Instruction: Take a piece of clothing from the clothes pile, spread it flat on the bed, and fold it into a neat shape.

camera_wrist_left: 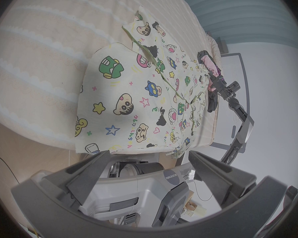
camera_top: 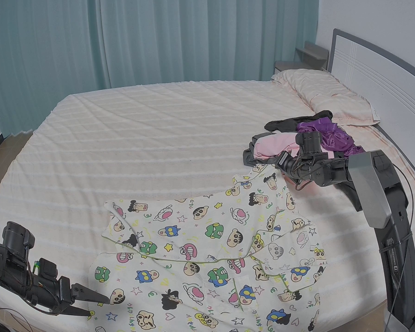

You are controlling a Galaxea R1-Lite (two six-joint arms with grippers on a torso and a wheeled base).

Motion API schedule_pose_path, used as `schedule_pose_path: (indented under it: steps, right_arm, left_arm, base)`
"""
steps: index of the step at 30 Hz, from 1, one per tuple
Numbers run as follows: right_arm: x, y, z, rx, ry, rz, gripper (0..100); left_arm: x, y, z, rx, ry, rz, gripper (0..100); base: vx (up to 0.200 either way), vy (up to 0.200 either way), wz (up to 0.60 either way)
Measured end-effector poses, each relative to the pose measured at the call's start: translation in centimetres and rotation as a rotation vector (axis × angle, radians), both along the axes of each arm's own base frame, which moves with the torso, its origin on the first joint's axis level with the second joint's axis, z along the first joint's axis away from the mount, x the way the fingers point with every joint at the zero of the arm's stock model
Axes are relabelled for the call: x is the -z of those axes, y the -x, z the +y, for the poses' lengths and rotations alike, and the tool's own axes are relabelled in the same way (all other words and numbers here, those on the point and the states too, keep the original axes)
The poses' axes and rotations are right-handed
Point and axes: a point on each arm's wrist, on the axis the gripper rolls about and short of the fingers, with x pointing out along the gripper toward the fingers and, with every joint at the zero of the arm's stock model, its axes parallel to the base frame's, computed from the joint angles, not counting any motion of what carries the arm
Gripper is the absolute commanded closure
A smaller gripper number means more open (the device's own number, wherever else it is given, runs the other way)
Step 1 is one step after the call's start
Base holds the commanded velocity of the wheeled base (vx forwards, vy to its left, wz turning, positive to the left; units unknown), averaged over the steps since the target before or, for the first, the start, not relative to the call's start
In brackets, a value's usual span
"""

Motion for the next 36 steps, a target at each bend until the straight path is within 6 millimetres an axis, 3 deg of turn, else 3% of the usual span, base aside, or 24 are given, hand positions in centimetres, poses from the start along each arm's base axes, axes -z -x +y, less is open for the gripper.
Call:
schedule_pose_path:
  steps: [17, 18, 27, 36]
  right_arm:
    - [-0.4, -0.9, -1.4, 0.104, 0.015, -0.119, 100]
    - [-0.4, -0.9, -1.4, 0.105, 0.016, -0.119, 0]
    - [-0.7, -0.9, -2.0, 0.114, 0.047, -0.120, 0]
    - [-1.7, -0.4, -2.9, 0.090, 0.142, -0.139, 0]
  left_arm:
    - [-0.8, -1.0, 0.4, -0.066, 0.011, -0.014, 0]
    - [-1.0, -1.3, 0.4, -0.079, 0.015, -0.015, 0]
    - [-2.7, -3.9, 0.9, -0.151, 0.036, -0.061, 0]
    - [-1.4, -9.7, 1.3, -0.256, 0.002, -0.070, 0]
  base:
    - [0.000, 0.000, 0.00]
    - [0.000, 0.000, 0.00]
    - [0.000, 0.000, 0.00]
    - [0.000, 0.000, 0.00]
